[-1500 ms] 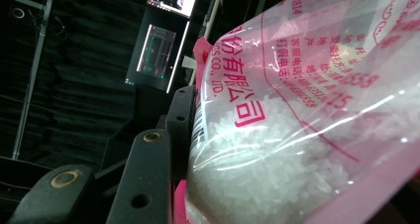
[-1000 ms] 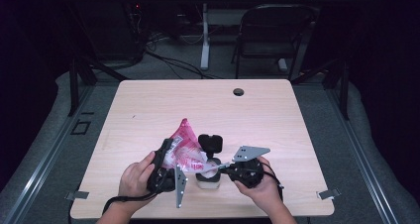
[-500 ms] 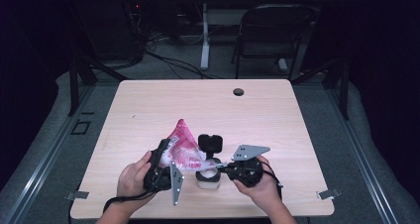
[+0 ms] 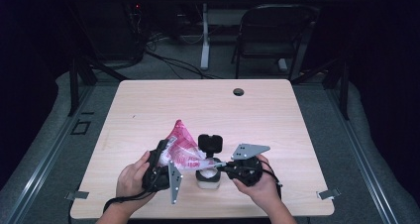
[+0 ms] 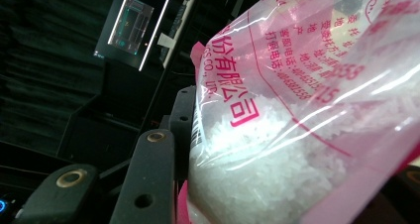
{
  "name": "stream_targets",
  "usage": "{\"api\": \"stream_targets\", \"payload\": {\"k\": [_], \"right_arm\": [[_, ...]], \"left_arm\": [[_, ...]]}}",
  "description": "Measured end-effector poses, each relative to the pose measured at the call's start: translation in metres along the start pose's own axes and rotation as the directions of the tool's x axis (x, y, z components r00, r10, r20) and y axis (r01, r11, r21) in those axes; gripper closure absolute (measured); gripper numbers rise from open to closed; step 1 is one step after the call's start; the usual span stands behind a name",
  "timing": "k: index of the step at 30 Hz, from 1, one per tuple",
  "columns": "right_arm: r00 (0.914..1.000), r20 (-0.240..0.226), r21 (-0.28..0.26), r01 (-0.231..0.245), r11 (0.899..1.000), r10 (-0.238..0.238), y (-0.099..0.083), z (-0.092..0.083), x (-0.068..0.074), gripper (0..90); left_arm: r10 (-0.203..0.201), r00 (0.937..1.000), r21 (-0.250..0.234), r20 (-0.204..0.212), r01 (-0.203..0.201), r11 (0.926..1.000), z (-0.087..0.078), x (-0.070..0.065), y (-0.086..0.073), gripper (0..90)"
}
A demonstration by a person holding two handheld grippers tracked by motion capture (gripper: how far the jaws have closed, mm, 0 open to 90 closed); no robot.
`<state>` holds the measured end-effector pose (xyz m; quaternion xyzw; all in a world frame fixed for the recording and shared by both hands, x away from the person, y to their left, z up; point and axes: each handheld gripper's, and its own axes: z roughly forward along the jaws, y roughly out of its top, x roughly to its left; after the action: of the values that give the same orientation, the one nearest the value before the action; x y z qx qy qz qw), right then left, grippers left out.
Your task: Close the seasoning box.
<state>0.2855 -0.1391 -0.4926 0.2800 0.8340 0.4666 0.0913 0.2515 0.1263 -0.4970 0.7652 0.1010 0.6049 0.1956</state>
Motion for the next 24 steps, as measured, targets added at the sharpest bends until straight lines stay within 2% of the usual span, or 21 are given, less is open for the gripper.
{"api": "stream_targets", "payload": {"k": [24], "right_arm": [[1.0000,-0.007,-0.020,0.005,1.000,-0.005,0.0052,-0.0012,0.0011,90.0]], "left_arm": [[-0.045,0.9984,0.017,0.035,0.045,0.9989,0.0026,-0.0007,-0.0066,65.9]]}}
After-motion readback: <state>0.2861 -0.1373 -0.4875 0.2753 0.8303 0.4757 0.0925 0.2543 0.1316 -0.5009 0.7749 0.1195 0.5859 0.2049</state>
